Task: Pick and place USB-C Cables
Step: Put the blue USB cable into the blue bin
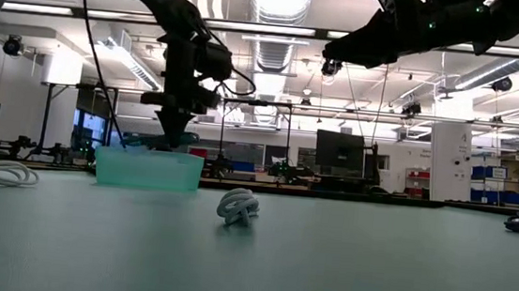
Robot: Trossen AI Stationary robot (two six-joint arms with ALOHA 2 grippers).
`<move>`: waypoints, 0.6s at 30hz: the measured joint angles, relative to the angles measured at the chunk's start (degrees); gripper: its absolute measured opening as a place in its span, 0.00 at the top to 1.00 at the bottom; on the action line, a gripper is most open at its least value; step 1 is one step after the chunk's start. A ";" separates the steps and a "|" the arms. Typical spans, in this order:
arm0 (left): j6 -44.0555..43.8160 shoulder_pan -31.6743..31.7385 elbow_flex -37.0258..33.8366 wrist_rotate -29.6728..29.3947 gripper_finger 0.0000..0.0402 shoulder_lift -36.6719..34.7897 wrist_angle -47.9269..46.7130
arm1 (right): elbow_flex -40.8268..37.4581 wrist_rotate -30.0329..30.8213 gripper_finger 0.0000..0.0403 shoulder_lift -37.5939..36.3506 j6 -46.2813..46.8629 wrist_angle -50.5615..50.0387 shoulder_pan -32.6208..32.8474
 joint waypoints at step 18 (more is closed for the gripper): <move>0.93 0.66 -0.31 -0.16 0.98 1.93 0.58 | -0.13 0.00 0.47 0.02 0.04 -0.07 0.00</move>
